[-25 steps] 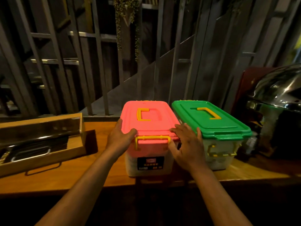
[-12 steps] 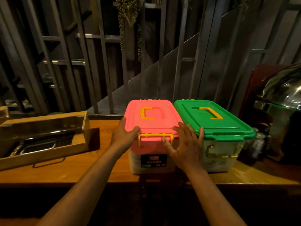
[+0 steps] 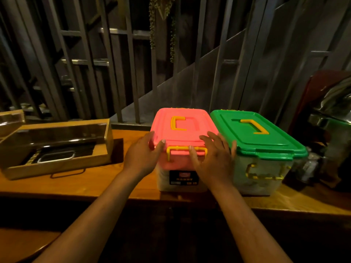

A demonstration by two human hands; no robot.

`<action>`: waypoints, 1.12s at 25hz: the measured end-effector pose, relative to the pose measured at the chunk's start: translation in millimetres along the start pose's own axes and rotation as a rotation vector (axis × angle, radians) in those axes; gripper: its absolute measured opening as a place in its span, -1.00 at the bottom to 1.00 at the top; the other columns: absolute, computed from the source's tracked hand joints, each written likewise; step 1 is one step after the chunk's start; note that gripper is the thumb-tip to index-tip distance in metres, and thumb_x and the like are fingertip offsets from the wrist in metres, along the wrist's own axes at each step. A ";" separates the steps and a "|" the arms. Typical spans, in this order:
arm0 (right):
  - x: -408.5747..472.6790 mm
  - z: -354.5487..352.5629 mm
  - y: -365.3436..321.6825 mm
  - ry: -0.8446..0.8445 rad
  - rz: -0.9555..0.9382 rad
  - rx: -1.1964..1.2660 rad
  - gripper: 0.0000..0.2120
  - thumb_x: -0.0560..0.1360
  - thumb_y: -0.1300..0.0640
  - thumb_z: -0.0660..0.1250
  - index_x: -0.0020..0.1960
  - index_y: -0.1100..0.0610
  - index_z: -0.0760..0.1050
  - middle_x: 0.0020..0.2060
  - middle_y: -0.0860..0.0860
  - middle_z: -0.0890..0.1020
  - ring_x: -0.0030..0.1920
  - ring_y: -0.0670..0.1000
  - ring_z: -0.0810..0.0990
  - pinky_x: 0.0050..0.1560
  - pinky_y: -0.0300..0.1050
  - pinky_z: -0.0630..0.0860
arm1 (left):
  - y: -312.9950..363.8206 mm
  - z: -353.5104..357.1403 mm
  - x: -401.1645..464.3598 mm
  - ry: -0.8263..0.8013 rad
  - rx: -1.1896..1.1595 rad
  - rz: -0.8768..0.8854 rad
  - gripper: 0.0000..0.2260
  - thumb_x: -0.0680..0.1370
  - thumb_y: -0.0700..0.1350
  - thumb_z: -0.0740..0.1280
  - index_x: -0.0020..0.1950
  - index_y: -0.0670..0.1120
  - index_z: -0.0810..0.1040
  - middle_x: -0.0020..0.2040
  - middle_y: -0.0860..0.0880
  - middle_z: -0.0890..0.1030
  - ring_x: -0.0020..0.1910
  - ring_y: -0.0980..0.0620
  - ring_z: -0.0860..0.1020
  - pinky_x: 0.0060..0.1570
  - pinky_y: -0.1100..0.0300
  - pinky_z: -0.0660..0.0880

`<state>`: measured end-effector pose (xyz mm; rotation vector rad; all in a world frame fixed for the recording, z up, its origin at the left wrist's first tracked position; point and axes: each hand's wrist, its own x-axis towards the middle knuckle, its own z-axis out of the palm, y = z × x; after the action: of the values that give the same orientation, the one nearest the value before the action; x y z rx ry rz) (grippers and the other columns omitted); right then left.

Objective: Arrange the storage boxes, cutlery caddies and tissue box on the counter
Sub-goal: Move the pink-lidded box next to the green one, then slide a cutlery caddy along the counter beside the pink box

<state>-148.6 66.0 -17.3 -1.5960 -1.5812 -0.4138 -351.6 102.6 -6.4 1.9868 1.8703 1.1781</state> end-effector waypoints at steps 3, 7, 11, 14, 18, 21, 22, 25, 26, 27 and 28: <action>-0.2 4.0 -52.3 -0.004 -0.071 0.070 -0.58 0.46 -0.25 0.18 0.19 -0.08 0.55 0.29 -0.05 0.55 0.38 0.07 0.39 0.46 0.29 0.04 | -23.0 -35.5 -11.4 0.098 0.126 0.133 -0.57 0.51 0.22 0.29 0.31 0.07 0.51 0.27 -0.01 0.58 0.18 -0.05 0.54 0.09 0.02 0.52; -6.8 22.8 -129.6 -0.048 -0.120 0.091 -0.61 0.48 -0.19 0.17 0.21 -0.09 0.54 0.29 -0.04 0.54 0.39 0.07 0.38 0.46 0.30 0.05 | -73.6 -88.3 -21.8 0.142 0.236 0.215 -0.60 0.50 0.14 0.34 0.32 0.08 0.49 0.29 -0.01 0.53 0.28 -0.02 0.45 0.16 0.01 0.48; -26.2 64.1 -211.7 -0.082 -0.158 0.163 -0.68 0.47 -0.16 0.22 0.16 -0.10 0.53 0.23 -0.07 0.56 0.35 0.05 0.41 0.42 0.29 0.16 | -158.1 -149.5 -31.8 0.181 0.319 0.178 -0.60 0.49 0.13 0.36 0.31 0.09 0.51 0.30 -0.03 0.52 0.31 -0.04 0.44 0.11 0.02 0.46; -37.9 99.4 -265.7 -0.125 -0.143 0.188 -0.66 0.45 -0.16 0.24 0.17 -0.09 0.55 0.21 -0.07 0.57 0.34 0.04 0.41 0.38 0.30 0.23 | -214.5 -181.8 -31.9 0.168 0.374 0.112 -0.59 0.49 0.14 0.35 0.32 0.10 0.49 0.31 -0.04 0.51 0.32 -0.05 0.43 0.17 -0.01 0.45; -48.5 140.5 -323.4 -0.218 -0.096 0.272 -0.65 0.47 -0.15 0.24 0.21 -0.12 0.53 0.27 -0.09 0.54 0.38 0.01 0.36 0.44 0.30 0.13 | -264.9 -215.3 -20.0 0.141 0.423 0.055 -0.57 0.50 0.15 0.33 0.36 0.11 0.45 0.34 -0.02 0.49 0.35 -0.03 0.40 0.20 0.02 0.46; -51.5 171.9 -351.1 -0.304 -0.105 0.297 -0.65 0.48 -0.15 0.26 0.23 -0.12 0.53 0.29 -0.08 0.52 0.39 -0.01 0.35 0.44 0.27 0.16 | -303.1 -231.0 -6.1 0.134 0.417 -0.018 -0.56 0.51 0.17 0.31 0.37 0.12 0.44 0.36 0.00 0.47 0.39 -0.01 0.37 0.21 0.03 0.47; -50.7 182.1 -357.1 -0.324 -0.114 0.297 -0.65 0.48 -0.14 0.26 0.24 -0.11 0.53 0.30 -0.07 0.52 0.39 -0.01 0.36 0.43 0.25 0.19 | -315.1 -232.6 0.6 0.136 0.411 -0.038 -0.56 0.51 0.17 0.31 0.37 0.12 0.44 0.36 0.00 0.47 0.38 0.00 0.37 0.20 0.04 0.47; -39.0 212.8 -368.9 -0.366 -0.134 0.309 -0.64 0.49 -0.12 0.28 0.27 -0.09 0.51 0.31 -0.05 0.51 0.39 0.00 0.35 0.43 0.21 0.23 | -347.2 -236.4 36.7 0.111 0.372 -0.120 -0.57 0.52 0.17 0.30 0.38 0.12 0.43 0.33 0.01 0.49 0.32 0.00 0.41 0.15 0.03 0.48; -32.5 224.3 -373.5 -0.385 -0.140 0.321 -0.63 0.50 -0.12 0.29 0.28 -0.09 0.50 0.33 -0.05 0.50 0.41 0.00 0.34 0.44 0.20 0.22 | -357.0 -239.0 53.7 0.107 0.357 -0.155 -0.57 0.52 0.17 0.29 0.38 0.12 0.42 0.32 0.00 0.49 0.31 -0.01 0.42 0.14 0.03 0.48; -25.3 235.4 -378.7 -0.407 -0.144 0.338 -0.61 0.50 -0.12 0.29 0.30 -0.09 0.49 0.35 -0.05 0.48 0.42 0.01 0.31 0.45 0.18 0.21 | -366.3 -242.4 70.2 0.107 0.345 -0.189 -0.57 0.53 0.16 0.29 0.39 0.11 0.42 0.32 -0.01 0.50 0.31 -0.03 0.43 0.14 0.02 0.48; -18.0 246.0 -383.7 -0.430 -0.148 0.355 -0.60 0.50 -0.13 0.28 0.32 -0.10 0.47 0.37 -0.05 0.46 0.44 0.02 0.29 0.46 0.16 0.19 | -375.7 -244.8 85.6 0.107 0.340 -0.221 -0.56 0.53 0.15 0.29 0.40 0.08 0.41 0.33 -0.04 0.50 0.32 -0.06 0.43 0.16 0.00 0.47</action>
<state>-588.1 181.9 -55.1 -1.3515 -1.9735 0.1457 -803.5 161.1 -33.9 1.8330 2.4093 0.9756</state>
